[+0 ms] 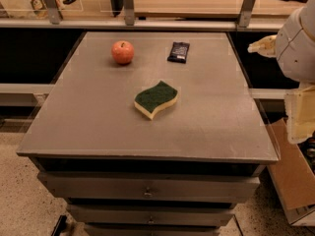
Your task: Move sponge near apple
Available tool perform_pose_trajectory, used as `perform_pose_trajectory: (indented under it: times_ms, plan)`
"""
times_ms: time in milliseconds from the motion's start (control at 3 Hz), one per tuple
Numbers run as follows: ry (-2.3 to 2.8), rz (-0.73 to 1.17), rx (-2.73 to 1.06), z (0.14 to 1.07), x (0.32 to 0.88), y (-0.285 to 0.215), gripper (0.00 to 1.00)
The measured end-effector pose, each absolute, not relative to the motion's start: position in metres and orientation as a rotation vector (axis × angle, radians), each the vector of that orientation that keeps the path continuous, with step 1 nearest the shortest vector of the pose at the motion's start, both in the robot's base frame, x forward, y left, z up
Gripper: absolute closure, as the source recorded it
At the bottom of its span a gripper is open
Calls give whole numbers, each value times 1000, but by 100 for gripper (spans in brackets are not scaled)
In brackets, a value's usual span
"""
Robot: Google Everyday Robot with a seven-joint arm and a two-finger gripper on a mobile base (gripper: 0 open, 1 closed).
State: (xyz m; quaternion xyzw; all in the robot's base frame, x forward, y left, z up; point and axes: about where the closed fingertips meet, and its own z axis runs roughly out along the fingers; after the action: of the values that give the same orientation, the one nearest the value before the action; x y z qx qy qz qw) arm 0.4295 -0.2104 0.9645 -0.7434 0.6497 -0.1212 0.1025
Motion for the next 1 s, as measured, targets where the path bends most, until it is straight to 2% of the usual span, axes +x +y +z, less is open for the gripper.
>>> perform_pose_trajectory:
  times_ms: [333,1000]
  plan:
    - [1689,-402,-2377,967,432,-194,0]
    - [1274,-269,-2610,986,436,-139,0]
